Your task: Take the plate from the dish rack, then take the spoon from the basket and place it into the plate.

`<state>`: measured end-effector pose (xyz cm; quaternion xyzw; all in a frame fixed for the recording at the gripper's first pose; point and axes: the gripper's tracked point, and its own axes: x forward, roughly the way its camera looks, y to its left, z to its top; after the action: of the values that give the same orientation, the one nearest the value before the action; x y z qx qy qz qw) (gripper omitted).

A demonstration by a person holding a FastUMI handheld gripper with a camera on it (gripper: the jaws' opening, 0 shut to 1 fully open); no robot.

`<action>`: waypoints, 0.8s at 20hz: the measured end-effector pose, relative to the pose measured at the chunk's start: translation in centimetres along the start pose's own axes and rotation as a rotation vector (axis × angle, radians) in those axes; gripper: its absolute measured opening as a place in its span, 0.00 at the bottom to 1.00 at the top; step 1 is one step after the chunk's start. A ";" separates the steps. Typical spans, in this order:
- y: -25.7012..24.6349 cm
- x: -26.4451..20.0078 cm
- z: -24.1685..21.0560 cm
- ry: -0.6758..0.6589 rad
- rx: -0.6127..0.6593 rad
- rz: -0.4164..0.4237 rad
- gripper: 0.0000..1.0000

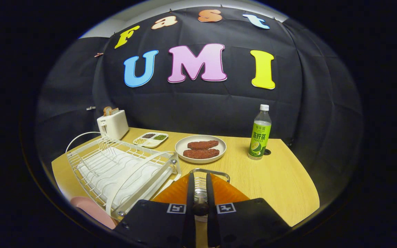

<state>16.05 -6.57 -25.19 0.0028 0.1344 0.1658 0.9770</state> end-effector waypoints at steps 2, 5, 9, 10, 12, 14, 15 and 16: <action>0.0 0.0 1.5 -0.007 -0.011 -0.007 0.17; -0.2 -0.5 4.4 -0.031 -0.031 -0.028 0.17; 0.7 -2.8 9.0 -0.045 -0.017 -0.041 0.17; 1.5 -3.8 10.1 -0.046 -0.001 -0.032 0.17; 3.2 -6.1 11.9 -0.044 0.034 -0.013 0.17; 5.5 -8.5 12.9 -0.035 0.067 0.013 0.17; 6.9 -9.5 13.3 -0.032 0.089 0.028 0.17; 8.5 -10.6 13.4 -0.027 0.114 0.048 0.17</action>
<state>7.20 -1.42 -9.08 0.0637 0.1305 0.1811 0.9727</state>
